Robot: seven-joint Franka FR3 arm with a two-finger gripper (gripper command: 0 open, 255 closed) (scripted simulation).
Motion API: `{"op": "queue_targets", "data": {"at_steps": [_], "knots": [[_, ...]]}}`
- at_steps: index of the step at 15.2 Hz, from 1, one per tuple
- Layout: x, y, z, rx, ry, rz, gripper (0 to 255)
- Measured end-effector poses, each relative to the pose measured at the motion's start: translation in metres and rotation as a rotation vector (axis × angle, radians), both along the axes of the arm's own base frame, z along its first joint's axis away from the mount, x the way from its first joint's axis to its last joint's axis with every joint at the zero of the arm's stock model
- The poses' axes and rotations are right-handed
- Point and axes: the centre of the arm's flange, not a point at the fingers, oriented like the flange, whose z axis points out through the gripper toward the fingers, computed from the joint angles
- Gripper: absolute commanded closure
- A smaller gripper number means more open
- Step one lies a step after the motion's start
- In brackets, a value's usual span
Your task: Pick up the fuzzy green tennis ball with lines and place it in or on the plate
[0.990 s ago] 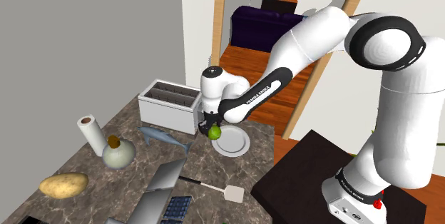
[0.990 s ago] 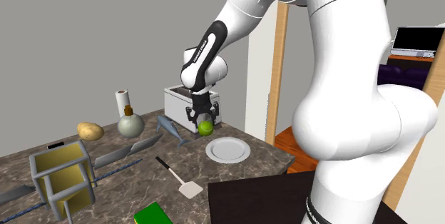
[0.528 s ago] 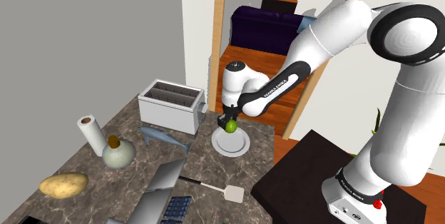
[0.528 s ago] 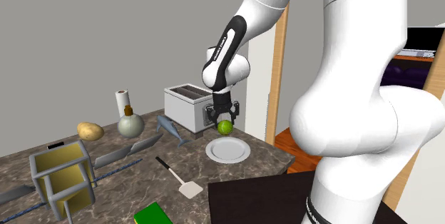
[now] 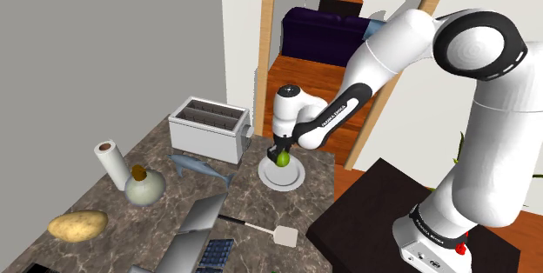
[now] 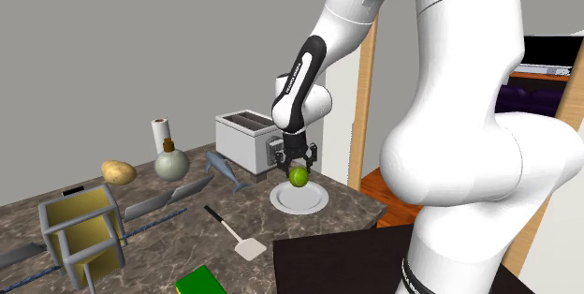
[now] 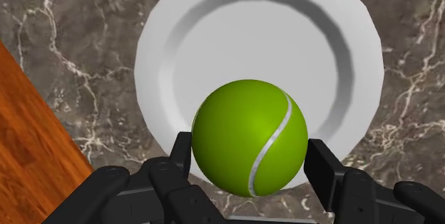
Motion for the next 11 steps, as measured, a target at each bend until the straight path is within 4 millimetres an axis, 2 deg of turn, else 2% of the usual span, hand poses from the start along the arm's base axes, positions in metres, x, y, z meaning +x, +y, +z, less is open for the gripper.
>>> {"op": "queue_targets", "data": {"at_steps": [6, 11], "knots": [[-0.001, 0.000, -0.033, 0.000, 0.000, 0.000, 255], [0.000, 0.000, -0.038, 0.001, -0.004, 0.000, 255]]}}
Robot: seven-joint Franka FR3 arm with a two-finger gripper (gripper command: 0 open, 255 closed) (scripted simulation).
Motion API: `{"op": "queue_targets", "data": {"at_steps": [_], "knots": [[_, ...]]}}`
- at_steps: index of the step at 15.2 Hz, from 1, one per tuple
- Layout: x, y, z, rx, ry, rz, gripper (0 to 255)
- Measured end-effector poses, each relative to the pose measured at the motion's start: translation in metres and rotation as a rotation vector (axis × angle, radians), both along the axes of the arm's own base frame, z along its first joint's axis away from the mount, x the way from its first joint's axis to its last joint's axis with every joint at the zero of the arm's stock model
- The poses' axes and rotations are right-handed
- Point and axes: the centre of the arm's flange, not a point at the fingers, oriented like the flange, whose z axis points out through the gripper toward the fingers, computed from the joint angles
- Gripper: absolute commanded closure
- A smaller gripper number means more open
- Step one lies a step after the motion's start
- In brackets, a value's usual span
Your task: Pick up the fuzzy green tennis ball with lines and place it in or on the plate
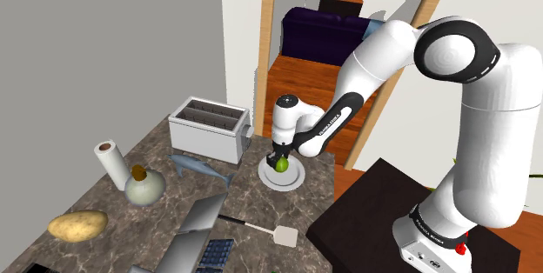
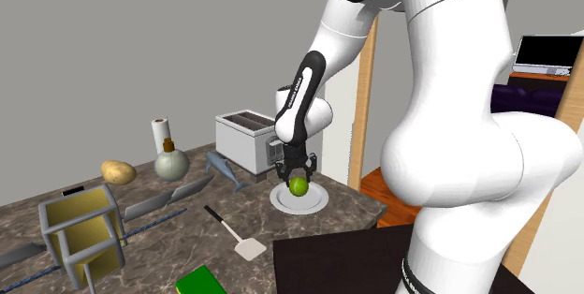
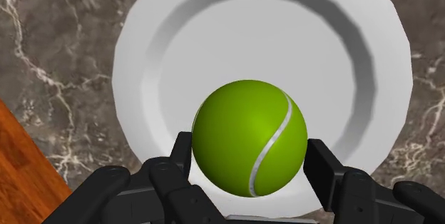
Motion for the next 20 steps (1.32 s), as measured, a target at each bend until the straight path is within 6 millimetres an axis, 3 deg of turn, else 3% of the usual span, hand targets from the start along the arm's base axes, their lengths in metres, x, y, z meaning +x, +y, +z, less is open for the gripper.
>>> {"op": "queue_targets", "data": {"at_steps": [2, 3, 9, 14, 20], "knots": [[0.000, 0.000, 0.000, 0.000, -0.001, 0.000, 255], [0.000, 0.000, 0.000, 0.000, -0.001, 0.000, 0], [-0.001, 0.000, -0.002, -0.001, 0.003, 0.000, 0], [-0.001, 0.006, 0.042, 0.000, 0.002, 0.000, 0], [-0.003, 0.005, 0.048, -0.001, 0.003, 0.000, 0]]}}
